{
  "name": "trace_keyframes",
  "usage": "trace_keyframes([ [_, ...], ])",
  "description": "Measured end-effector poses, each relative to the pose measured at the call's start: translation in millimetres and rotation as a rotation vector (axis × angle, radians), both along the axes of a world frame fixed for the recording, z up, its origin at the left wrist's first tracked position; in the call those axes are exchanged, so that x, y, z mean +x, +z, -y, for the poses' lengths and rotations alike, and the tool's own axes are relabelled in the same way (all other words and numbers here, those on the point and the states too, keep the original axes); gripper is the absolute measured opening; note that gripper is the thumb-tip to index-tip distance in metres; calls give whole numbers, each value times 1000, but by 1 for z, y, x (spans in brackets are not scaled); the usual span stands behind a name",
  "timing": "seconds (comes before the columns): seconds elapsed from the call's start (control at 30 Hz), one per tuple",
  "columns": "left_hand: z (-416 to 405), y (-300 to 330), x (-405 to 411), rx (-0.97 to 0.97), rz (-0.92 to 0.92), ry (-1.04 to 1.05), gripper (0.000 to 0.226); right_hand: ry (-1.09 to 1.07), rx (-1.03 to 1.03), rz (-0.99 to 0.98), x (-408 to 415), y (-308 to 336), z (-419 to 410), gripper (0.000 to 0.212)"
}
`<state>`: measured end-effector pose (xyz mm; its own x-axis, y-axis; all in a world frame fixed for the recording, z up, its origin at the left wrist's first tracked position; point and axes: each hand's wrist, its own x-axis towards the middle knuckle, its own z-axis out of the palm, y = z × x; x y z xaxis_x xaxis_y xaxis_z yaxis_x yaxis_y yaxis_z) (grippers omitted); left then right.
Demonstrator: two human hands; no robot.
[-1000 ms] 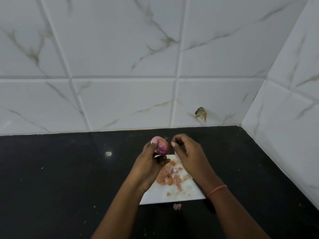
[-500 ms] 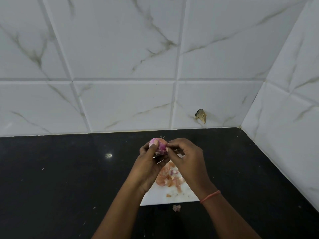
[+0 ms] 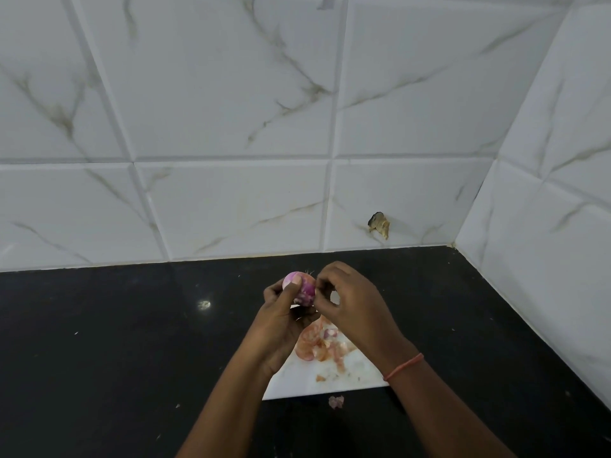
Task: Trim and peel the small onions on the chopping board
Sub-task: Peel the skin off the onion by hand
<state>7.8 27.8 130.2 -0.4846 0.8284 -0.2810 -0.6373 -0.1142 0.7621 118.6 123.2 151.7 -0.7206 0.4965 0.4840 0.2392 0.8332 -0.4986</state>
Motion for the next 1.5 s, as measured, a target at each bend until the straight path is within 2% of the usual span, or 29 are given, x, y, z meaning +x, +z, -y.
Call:
trace_keyframes([
  [0.07, -1, 0, 0, 5, 11, -12, 42, -8, 37, 53, -2, 0, 0, 8],
  [0.2, 0, 1, -2, -5, -1, -13, 47, -16, 49, 68, -1, -3, -1, 10],
  [0.4, 1, 3, -3, -5, -4, -23, 41, -27, -138, -41, 6, -5, -7, 9],
  [0.6, 1, 4, -2, -13, 57, 5, 55, -6, -279, -228, 5, -9, 7, 19],
  [0.7, 2, 5, 0, -11, 73, 21, 57, -15, -201, -231, 3, -15, 9, 20],
  [0.87, 0, 2, 0, -18, 69, 25, 50, -23, -120, -292, 3, -13, 9, 9],
  [1.0, 0, 6, 1, -27, 127, -4, 51, -63, -126, -292, 3, -10, 9, 6],
  [1.1, 1, 8, 1, -13, 162, -20, 49, -151, -103, -293, 5, -16, -3, 8],
  [1.2, 1, 7, 0, -35, 150, -9, 52, -213, -97, -221, 7, -19, -12, 20],
  [1.27, 1, 6, -1, -50, 140, 9, 52, -235, -108, -250, 9, -16, -11, 19],
  [1.37, 1, 6, 0, -56, 105, 31, 52, -167, -140, -333, 8, -6, -3, 12],
  [1.5, 1, 4, 1, -27, 16, 14, 53, 25, -276, -289, 4, 2, 10, 23],
])
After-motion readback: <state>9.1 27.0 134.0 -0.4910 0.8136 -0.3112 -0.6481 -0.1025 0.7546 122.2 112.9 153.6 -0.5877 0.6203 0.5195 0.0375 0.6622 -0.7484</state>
